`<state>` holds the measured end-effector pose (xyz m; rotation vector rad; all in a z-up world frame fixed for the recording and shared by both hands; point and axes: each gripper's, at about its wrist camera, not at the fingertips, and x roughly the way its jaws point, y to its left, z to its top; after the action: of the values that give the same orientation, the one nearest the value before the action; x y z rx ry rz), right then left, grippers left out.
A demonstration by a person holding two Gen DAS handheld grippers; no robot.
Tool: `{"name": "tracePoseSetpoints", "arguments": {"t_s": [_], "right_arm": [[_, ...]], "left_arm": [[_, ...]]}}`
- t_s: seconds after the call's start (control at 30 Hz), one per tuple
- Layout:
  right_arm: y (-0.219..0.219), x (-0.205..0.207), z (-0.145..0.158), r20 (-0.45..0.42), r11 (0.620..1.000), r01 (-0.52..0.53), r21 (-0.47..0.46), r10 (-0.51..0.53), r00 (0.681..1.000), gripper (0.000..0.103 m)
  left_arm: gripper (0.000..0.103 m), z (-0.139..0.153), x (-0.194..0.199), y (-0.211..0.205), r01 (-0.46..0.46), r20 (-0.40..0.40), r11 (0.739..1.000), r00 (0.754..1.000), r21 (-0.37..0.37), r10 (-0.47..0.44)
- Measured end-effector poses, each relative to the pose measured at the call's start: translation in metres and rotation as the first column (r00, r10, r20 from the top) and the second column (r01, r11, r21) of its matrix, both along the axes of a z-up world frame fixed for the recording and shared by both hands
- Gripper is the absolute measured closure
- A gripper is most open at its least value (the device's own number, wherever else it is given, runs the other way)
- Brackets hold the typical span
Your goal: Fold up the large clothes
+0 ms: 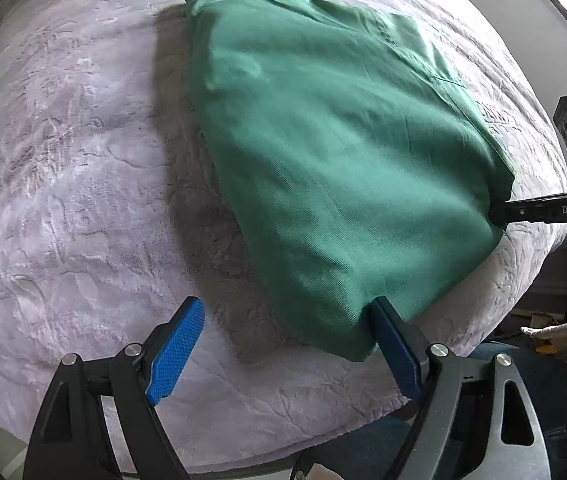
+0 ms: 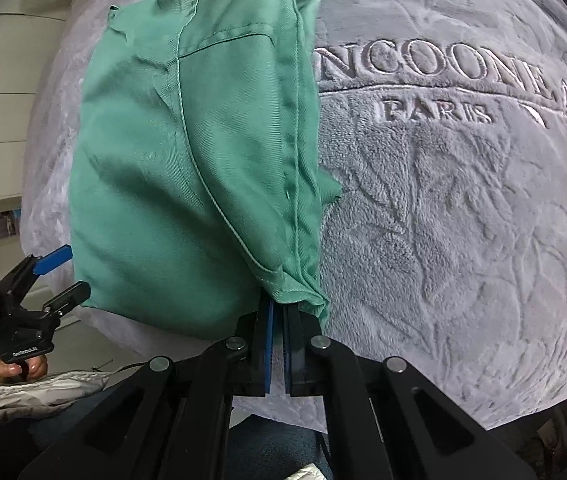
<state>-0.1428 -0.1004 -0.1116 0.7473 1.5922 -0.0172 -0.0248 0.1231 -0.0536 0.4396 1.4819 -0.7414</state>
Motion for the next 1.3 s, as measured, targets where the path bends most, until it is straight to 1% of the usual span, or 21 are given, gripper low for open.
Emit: {"name": "tracePoseSetpoints", "arguments": {"t_s": [0.03,0.2,0.37,0.4,0.5,0.53,0.6,0.63,0.67,0.7,0.77,0.8,0.83,0.87,0.9,0.93,0.97,1.03,1.13,1.23,1.3], "right_arm": [[0.004,0.009,-0.003,-0.001,1.0,-0.001,-0.002,0.001,1.0,0.1],[0.01,0.018,-0.005,0.0,1.0,0.002,-0.007,-0.002,1.0,0.1],[0.013,0.016,-0.002,0.007,1.0,0.002,-0.014,-0.002,1.0,0.097],[0.012,0.016,0.0,0.008,1.0,0.001,-0.016,-0.001,1.0,0.097],[0.016,0.017,0.008,0.018,1.0,-0.011,-0.027,0.012,1.0,0.096],[0.017,0.018,0.014,0.033,0.999,-0.018,-0.029,0.019,0.999,0.096],[0.018,0.02,0.031,0.088,1.0,-0.019,-0.022,0.021,0.996,0.096],[0.019,0.021,0.043,0.135,1.0,-0.014,-0.017,0.016,0.991,0.096],[0.019,0.022,0.05,0.161,1.0,-0.01,-0.021,0.013,0.987,0.096],[0.018,0.025,0.058,0.191,0.999,0.001,-0.034,0.005,0.982,0.096],[0.014,0.029,0.062,0.212,0.998,0.034,-0.054,-0.022,0.977,0.096],[0.012,0.031,0.06,0.208,0.997,0.053,-0.059,-0.039,0.977,0.096],[0.007,0.034,0.052,0.185,0.995,0.08,-0.059,-0.068,0.98,0.096],[0.004,0.037,0.043,0.162,0.993,0.099,-0.058,-0.089,0.983,0.096],[0.003,0.038,0.036,0.147,0.992,0.109,-0.057,-0.1,0.984,0.096],[0.001,0.04,0.022,0.108,0.991,0.122,-0.054,-0.116,0.987,0.096],[0.0,0.041,0.013,0.085,0.99,0.134,-0.049,-0.129,0.988,0.096],[0.001,0.043,0.001,0.065,0.987,0.157,-0.034,-0.154,0.986,0.096],[0.007,0.046,-0.002,0.061,0.989,0.14,-0.054,-0.136,0.989,0.096],[0.012,0.051,0.003,0.058,0.991,0.122,-0.064,-0.118,0.991,0.096],[0.013,0.052,0.009,0.057,0.991,0.12,-0.063,-0.117,0.992,0.096]], "left_arm": [[0.017,0.001,0.001,0.001,-0.003,0.001,1.0,1.0,0.002,0.003],[0.017,0.008,0.001,0.004,-0.01,0.021,1.0,1.0,0.012,0.009],[0.017,0.017,0.004,0.004,-0.02,0.05,0.999,0.999,0.032,0.018],[0.0,0.018,0.006,0.004,-0.022,0.061,0.999,0.998,0.048,0.019],[0.0,0.024,0.01,0.003,-0.031,0.114,0.996,0.993,0.082,0.021],[0.0,0.026,0.011,0.003,-0.036,0.121,0.996,0.992,0.079,0.026],[0.0,0.031,0.013,0.001,-0.046,0.123,0.998,0.992,0.048,0.039],[0.0,0.034,0.014,0.001,-0.053,0.119,0.998,0.992,0.033,0.049],[0.0,0.035,0.016,0.0,-0.064,0.114,0.998,0.992,0.021,0.061],[0.0,0.035,0.017,-0.001,-0.071,0.1,0.997,0.993,0.008,0.07],[0.0,0.032,0.023,-0.002,-0.091,0.06,0.996,0.994,-0.007,0.091],[0.0,0.031,0.024,-0.004,-0.1,0.058,0.995,0.993,0.0,0.1],[0.0,0.03,0.026,-0.005,-0.106,0.066,0.994,0.992,0.014,0.105],[0.0,0.029,0.028,-0.007,-0.112,0.09,0.993,0.99,0.045,0.107],[0.0,0.029,0.029,-0.008,-0.114,0.108,0.992,0.988,0.059,0.108],[0.0,0.029,0.031,-0.008,-0.118,0.128,0.99,0.986,0.072,0.108],[0.0,0.03,0.032,-0.009,-0.126,0.147,0.989,0.983,0.083,0.113],[0.0,0.032,0.034,-0.009,-0.143,0.162,0.986,0.978,0.082,0.129],[0.0,0.034,0.039,-0.009,-0.166,0.168,0.983,0.974,0.076,0.152],[0.0,0.035,0.046,-0.008,-0.201,0.191,0.975,0.965,0.098,0.18],[0.0,0.035,0.049,-0.007,-0.224,0.19,0.969,0.961,0.107,0.201]]}}
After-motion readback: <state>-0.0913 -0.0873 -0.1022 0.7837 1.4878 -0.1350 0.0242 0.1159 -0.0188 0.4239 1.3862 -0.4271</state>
